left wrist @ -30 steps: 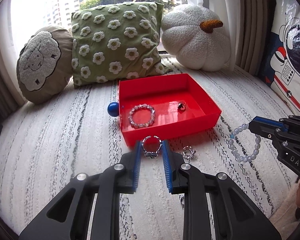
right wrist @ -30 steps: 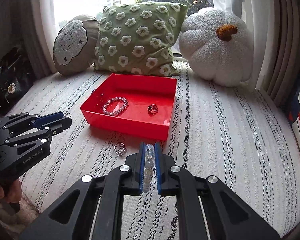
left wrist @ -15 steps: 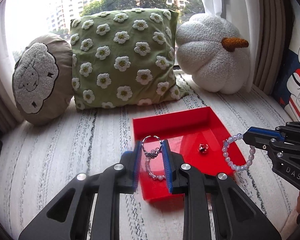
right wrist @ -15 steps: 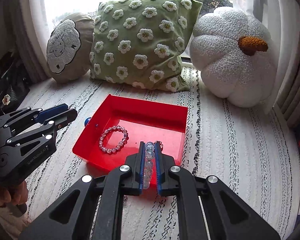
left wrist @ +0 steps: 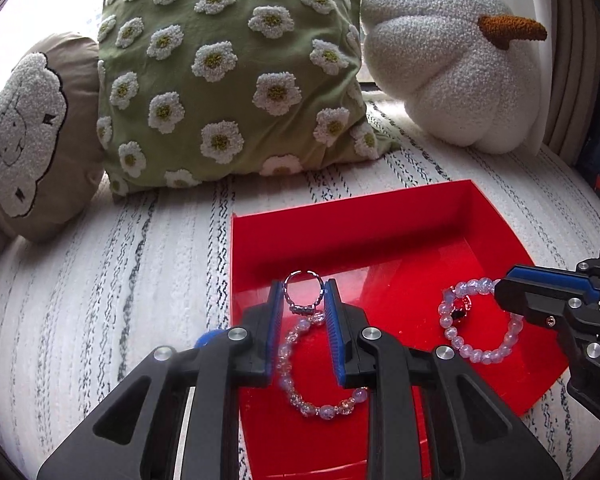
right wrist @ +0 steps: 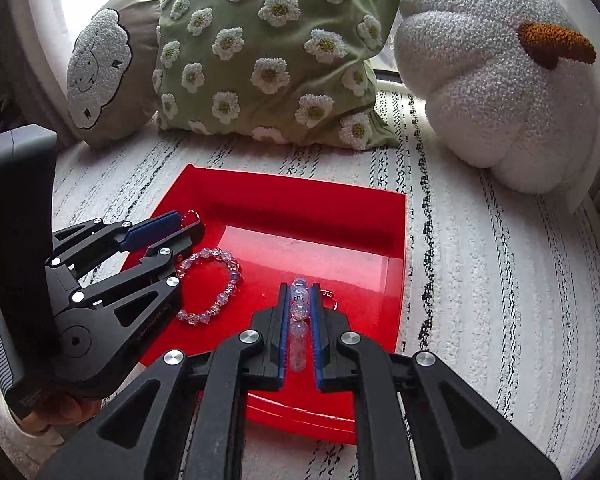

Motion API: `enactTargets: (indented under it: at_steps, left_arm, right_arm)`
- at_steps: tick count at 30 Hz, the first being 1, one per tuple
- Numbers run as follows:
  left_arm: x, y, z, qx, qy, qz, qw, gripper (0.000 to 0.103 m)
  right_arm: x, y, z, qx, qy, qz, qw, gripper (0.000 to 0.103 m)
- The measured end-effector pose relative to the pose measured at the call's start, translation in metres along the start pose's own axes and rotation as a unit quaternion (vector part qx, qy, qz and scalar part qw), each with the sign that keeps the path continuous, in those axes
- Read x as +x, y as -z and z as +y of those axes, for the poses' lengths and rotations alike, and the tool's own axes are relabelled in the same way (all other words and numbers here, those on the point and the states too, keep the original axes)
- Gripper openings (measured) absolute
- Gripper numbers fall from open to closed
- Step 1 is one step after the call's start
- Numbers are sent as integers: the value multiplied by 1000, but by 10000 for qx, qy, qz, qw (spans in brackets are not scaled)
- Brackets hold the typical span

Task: Organize jewelry
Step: 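Carry the ring in the left tool and bracelet in the right tool into the red tray, then open the left tool to drop the ring while the right tool releases the bracelet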

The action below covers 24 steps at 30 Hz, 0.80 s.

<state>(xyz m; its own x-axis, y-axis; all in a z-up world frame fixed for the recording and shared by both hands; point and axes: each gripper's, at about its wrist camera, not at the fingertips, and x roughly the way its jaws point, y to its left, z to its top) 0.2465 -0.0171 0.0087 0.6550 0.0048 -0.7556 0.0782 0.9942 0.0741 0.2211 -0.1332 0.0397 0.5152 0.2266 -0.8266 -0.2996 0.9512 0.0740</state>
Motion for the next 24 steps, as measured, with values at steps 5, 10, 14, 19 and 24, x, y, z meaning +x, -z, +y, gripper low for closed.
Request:
enactTargets:
  at_steps: [5,10,14,19,24]
  left_arm:
    - [8,5,-3,30,-61,104,9999,20]
    - [9,6,-6,108,-154,116,9998,20]
    - [11,8,-9,198,-228,143,9994,20]
    - [12,9,-9,235,-261,146,9993,20]
    - [13,10,-11,310,-324,137,9989,21]
  right_arm:
    - [7,2,-4,17,72,42,10000,10]
    - [15,7,-5,17,90,123,9999,10]
    - [21,10,-3,-13,120,181,9998,10]
    - [27,14,-1,-56,143,259,9995,10]
    - [28,13,0,-94,165,277,9994,10]
